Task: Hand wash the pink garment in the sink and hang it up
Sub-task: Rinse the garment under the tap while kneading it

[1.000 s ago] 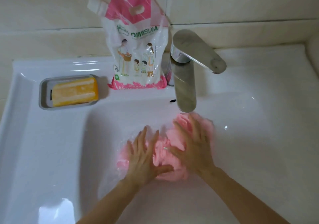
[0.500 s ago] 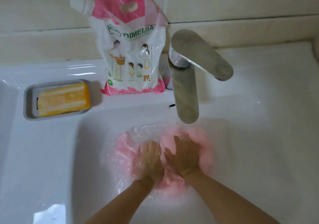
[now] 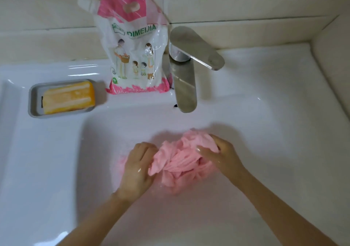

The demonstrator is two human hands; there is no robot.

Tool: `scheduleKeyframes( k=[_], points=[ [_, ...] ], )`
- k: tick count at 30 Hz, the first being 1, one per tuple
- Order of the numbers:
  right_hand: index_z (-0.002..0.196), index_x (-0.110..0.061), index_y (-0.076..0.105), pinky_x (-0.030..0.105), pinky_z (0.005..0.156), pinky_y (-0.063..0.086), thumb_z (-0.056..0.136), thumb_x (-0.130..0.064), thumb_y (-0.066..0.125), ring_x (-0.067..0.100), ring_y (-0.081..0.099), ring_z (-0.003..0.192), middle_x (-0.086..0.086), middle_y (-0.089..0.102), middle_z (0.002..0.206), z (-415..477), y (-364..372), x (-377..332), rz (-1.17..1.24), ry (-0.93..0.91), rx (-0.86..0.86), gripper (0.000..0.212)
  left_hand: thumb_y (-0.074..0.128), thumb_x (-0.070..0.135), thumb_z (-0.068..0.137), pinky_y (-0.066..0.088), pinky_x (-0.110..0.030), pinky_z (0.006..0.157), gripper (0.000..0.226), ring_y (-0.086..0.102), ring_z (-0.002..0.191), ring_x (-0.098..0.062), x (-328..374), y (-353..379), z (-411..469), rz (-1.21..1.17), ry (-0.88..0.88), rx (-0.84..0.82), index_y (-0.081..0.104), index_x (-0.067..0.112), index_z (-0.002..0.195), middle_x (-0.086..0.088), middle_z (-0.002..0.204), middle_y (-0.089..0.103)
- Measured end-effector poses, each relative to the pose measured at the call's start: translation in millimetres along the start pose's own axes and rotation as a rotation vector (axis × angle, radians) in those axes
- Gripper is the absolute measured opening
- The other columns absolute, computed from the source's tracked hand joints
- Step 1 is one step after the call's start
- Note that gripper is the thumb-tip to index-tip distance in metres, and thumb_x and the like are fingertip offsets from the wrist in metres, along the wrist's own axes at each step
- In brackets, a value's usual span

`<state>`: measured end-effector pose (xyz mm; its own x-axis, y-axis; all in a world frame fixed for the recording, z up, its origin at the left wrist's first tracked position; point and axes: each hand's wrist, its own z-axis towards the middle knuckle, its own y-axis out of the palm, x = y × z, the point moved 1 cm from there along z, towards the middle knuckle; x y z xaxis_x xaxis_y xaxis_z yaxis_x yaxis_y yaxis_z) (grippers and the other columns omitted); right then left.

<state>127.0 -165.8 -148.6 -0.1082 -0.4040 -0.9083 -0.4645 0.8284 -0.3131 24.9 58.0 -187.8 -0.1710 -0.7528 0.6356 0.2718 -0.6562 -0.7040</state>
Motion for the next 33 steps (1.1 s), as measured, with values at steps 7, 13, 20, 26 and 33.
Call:
scheduleKeyframes(
  k=[7,13,20,26,33],
  points=[
    [0.099,-0.05,0.066,0.009,0.095,0.034,0.048,-0.096,0.037,-0.014,0.043,0.106,-0.035,0.052,0.111,-36.0,-23.2,14.9,-0.592,-0.042,-0.258,0.074,0.044,0.018,0.076,0.023,-0.057,0.106,0.028,0.058,0.107,-0.023,-23.1,-18.3,-37.9,0.466,0.455,-0.433,0.061,0.022,0.098,0.0,0.101,0.063],
    [0.129,-0.036,0.045,0.042,0.103,0.039,0.053,-0.086,0.05,0.028,0.05,0.117,0.005,0.048,0.127,19.6,1.6,32.6,-0.265,0.464,0.278,0.091,0.045,0.069,0.08,0.038,-0.043,0.095,0.058,0.054,0.107,-0.025,13.9,-10.7,19.7,0.223,0.038,-0.24,0.063,0.018,0.101,-0.002,0.117,0.061],
    [0.11,-0.012,0.065,0.022,0.077,0.046,0.072,-0.043,0.068,0.015,0.059,0.094,0.001,0.059,0.113,40.3,49.1,27.7,-0.108,0.197,0.23,0.049,0.05,0.084,0.052,0.045,-0.055,0.086,0.105,0.054,0.107,-0.034,13.2,52.2,13.0,0.371,-0.365,-0.657,0.044,0.014,0.13,-0.009,0.125,0.054],
    [0.097,-0.02,0.057,0.03,0.073,0.052,0.066,-0.041,0.055,0.021,0.054,0.088,0.001,0.061,0.112,0.5,97.3,39.1,-0.707,-0.472,0.163,0.037,0.077,0.018,0.075,0.031,-0.018,0.106,0.06,0.043,0.117,-0.001,14.5,48.2,-1.4,-0.199,-0.675,-0.354,0.046,0.024,0.126,0.009,0.134,0.041],
    [0.084,-0.007,0.064,0.023,0.042,0.046,0.064,-0.016,0.041,0.025,0.061,0.054,0.008,0.065,0.076,37.9,101.5,68.7,-0.845,-0.403,0.373,0.031,0.049,0.006,0.084,0.044,-0.027,0.094,0.011,0.054,0.084,-0.005,-4.4,73.6,-8.1,0.012,-0.515,-0.049,0.053,0.014,0.091,-0.004,0.082,0.063]
  ],
)
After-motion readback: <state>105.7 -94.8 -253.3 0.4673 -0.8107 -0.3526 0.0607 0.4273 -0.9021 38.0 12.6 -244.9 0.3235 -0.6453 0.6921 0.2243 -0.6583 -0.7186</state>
